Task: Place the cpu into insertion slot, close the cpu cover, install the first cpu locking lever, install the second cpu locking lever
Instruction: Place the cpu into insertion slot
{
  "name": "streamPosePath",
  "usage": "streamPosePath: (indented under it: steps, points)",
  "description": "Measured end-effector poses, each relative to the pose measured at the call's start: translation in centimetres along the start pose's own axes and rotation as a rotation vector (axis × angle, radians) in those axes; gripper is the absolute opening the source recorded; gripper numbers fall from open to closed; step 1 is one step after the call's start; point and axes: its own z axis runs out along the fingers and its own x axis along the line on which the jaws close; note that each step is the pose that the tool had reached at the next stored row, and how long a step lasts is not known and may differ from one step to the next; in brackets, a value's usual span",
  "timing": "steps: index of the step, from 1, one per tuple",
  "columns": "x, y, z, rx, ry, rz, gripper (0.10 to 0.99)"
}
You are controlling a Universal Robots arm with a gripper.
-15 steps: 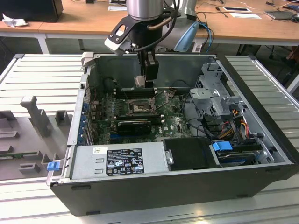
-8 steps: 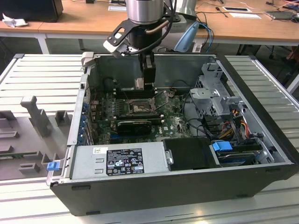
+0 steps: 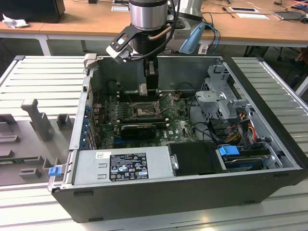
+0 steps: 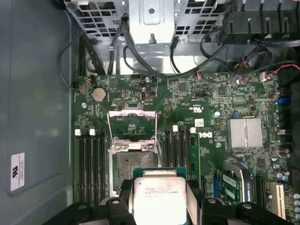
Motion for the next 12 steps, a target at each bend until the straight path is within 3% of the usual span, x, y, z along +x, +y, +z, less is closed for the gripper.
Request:
streamPosePath:
  steps: [4,7,12]
  points:
    - [0.05,-0.07,0.76,0.001,0.0067,-0.076,0.537]
    - [0.03,-0.16,1.69,0.001,0.0074,-0.083,0.537]
    - [0.03,-0.22,2.25,0.001,0.0073,-0.083,0.537]
